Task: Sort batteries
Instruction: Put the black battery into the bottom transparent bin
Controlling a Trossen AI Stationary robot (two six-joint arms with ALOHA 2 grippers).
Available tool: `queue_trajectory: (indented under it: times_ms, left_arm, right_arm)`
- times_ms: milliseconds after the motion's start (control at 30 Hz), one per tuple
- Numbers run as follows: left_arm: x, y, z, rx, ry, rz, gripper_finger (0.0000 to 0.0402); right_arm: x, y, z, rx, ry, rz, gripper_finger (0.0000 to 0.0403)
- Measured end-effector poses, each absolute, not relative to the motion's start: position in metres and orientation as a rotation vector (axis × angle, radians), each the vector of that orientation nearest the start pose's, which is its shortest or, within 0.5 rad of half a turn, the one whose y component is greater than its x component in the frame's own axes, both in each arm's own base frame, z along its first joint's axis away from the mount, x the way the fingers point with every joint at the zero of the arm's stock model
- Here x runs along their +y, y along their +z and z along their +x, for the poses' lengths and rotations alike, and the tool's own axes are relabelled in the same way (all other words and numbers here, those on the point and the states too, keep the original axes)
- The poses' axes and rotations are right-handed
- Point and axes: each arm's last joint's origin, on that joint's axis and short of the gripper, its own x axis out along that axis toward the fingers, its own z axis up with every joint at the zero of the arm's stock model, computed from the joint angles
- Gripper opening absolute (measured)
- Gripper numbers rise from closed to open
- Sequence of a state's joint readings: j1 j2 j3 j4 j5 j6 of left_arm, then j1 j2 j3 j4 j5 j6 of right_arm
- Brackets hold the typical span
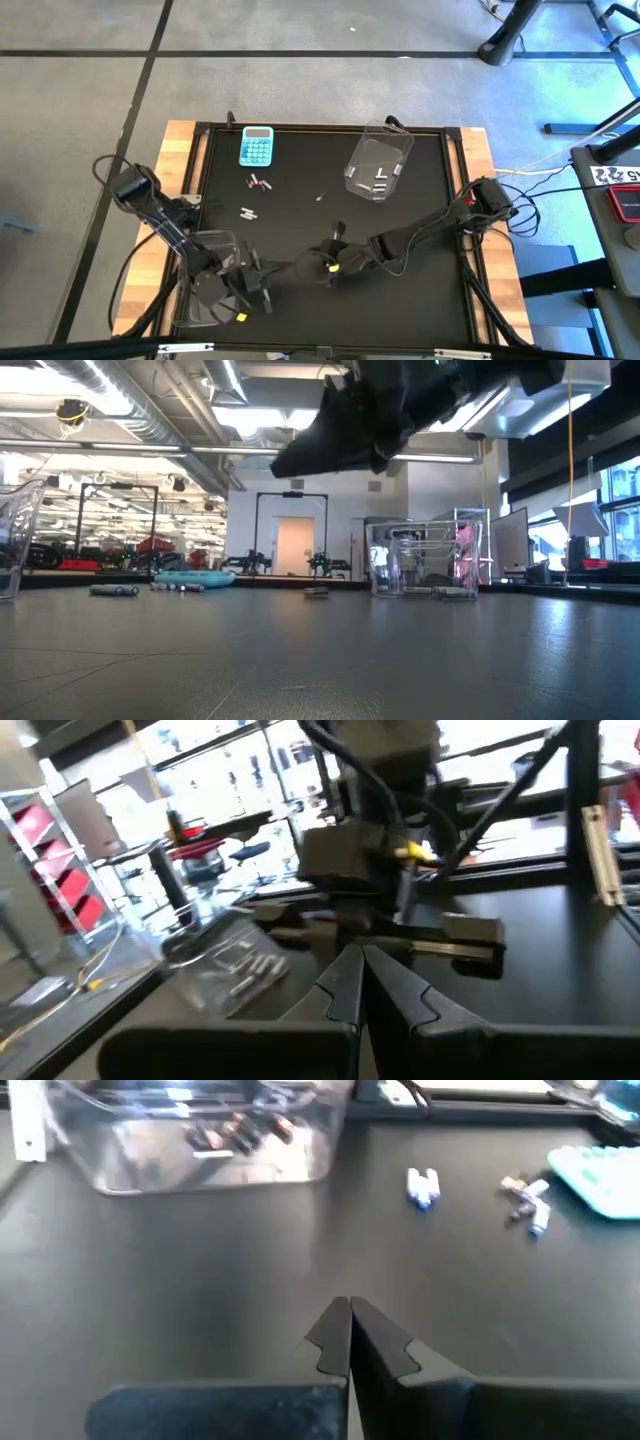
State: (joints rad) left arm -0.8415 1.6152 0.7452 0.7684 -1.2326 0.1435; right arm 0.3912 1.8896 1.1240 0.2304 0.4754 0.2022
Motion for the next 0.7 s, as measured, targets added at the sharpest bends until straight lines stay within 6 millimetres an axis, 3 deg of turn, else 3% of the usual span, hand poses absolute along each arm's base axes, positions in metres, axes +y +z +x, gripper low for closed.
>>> queue_trajectory:
  times_ms: [100,200,400,533,700]
  left_arm:
    - [-0.213,0.212,0.227,0.078,0.405,0.180,0.0001]
    - [-0.204,0.213,0.231,0.073,0.437,0.083,0.0005]
    - [-0.154,0.194,0.261,0.229,0.465,-0.043,0.0026]
    - [-0.115,0.173,0.289,0.378,0.416,-0.075,0.0064]
    - [-0.081,0.148,0.323,0.441,0.409,0.008,0.0136]
  right_arm:
    - [0.137,0.180,0.370,0.518,-0.208,-0.057,0.0005]
    - [0.128,0.195,0.360,0.555,-0.291,-0.043,0.0006]
    - [0.110,0.231,0.328,0.622,-0.414,-0.041,0.0006]
    - [0.123,0.253,0.300,0.597,-0.441,-0.053,0.0007]
    - [0.151,0.263,0.275,0.517,-0.470,-0.087,0.0007]
